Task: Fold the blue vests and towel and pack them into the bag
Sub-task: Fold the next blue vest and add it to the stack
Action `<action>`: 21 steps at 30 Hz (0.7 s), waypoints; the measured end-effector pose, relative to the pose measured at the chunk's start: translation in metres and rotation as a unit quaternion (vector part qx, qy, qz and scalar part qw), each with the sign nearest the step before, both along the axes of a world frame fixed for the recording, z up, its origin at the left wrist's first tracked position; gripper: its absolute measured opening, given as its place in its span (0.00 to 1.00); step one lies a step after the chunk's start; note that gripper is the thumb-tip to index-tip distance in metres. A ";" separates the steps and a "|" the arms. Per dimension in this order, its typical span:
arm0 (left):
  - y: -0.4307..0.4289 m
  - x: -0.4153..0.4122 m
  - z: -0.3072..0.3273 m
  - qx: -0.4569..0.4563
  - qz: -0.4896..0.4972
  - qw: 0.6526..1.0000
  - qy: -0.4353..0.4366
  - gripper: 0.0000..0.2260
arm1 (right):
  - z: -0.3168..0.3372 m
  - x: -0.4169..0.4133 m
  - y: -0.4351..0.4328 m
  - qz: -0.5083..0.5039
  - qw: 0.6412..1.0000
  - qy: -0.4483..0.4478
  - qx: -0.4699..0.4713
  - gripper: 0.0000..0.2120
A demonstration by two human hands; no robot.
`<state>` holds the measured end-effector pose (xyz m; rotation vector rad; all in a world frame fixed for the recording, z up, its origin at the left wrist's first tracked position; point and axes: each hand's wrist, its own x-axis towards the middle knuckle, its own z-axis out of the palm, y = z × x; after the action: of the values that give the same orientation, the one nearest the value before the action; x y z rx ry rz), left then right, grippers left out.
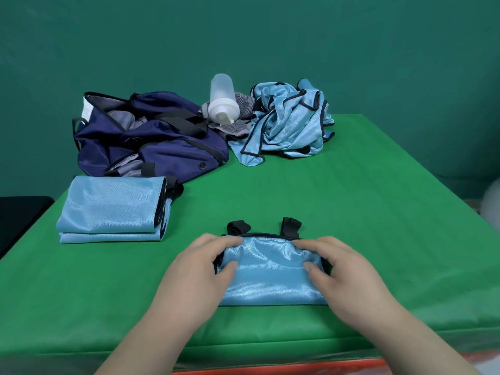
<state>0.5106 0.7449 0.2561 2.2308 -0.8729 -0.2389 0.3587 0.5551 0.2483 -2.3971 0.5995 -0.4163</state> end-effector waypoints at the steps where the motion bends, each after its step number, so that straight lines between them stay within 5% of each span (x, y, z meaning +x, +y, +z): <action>1: 0.000 -0.001 -0.001 -0.010 -0.002 1.000 0.000 0.14 | 0.000 0.000 0.001 -0.004 1.000 -0.009 0.003 0.17; 8: 0.001 0.000 -0.003 -0.113 0.009 0.992 0.052 0.15 | 0.003 -0.001 0.003 -0.026 0.991 -0.091 0.099 0.18; 16: 0.004 0.003 -0.001 -0.246 0.034 0.951 0.185 0.17 | 0.011 0.007 0.003 -0.042 0.914 -0.215 0.340 0.20; 21: 0.016 0.007 0.010 -0.280 0.044 0.935 0.214 0.18 | 0.018 0.011 0.011 -0.031 0.891 -0.237 0.387 0.20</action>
<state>0.5177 0.7606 0.2661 1.5948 -0.5151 -0.3653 0.3694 0.5664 0.2664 -1.4458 0.4889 -0.6230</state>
